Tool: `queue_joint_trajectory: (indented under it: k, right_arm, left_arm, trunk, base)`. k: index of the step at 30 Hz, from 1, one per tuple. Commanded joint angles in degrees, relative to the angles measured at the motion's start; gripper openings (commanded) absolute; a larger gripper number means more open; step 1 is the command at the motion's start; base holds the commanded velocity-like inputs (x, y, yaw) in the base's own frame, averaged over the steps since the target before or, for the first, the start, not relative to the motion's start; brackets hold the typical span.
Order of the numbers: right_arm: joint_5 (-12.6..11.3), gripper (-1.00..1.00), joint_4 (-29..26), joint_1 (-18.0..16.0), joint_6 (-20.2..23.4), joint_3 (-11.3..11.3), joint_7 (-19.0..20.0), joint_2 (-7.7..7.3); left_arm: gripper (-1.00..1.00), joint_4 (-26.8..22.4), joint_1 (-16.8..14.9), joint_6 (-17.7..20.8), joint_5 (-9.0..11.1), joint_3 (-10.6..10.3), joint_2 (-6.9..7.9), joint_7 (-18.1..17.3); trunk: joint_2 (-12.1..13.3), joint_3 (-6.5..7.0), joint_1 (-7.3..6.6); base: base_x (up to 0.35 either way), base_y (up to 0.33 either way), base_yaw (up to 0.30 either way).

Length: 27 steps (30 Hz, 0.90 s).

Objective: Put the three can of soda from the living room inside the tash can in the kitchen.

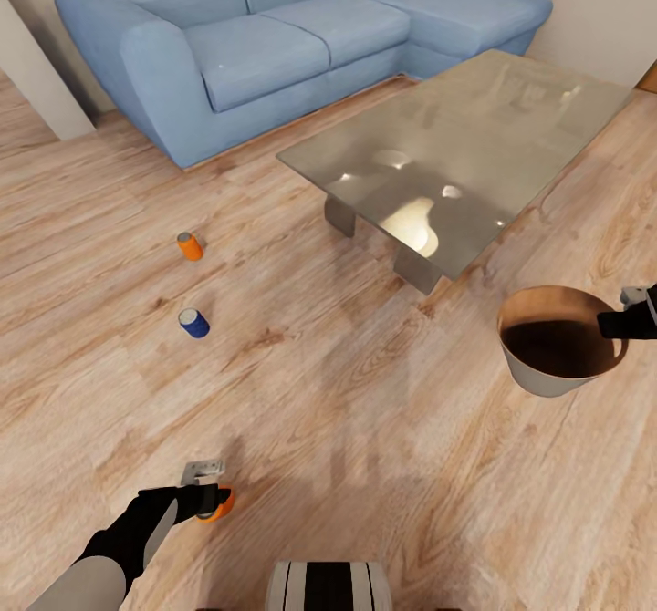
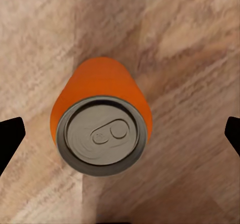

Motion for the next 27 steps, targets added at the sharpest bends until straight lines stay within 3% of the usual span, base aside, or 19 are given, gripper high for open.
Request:
queue_joint_trajectory:
  k: [1,12,27]
  right_arm:
    - [-0.08,-1.0,-0.01,0.02,0.01,-0.03,0.14,-0.03]
    - [-0.08,-1.0,-0.01,0.09,0.01,-0.03,0.15,-0.06]
    - [-0.08,-1.0,-0.01,0.17,0.01,-0.03,0.15,-0.08]
  left_arm:
    - [1.0,-0.01,0.0,-0.07,0.0,0.0,0.0,0.0]
    - [1.0,0.0,0.0,-0.41,0.0,0.0,0.0,0.07]
    - [1.0,-0.02,0.0,-0.42,0.0,0.0,0.0,0.09]
  trunk:
    - [0.0,-0.06,-0.01]
    - [0.0,-0.76,-0.01]
    - [-1.21,-2.46,0.65]
  base:
    - [-0.002,0.0,0.0]
    - [0.0,0.098,0.0]
    - [0.0,0.008,0.0]
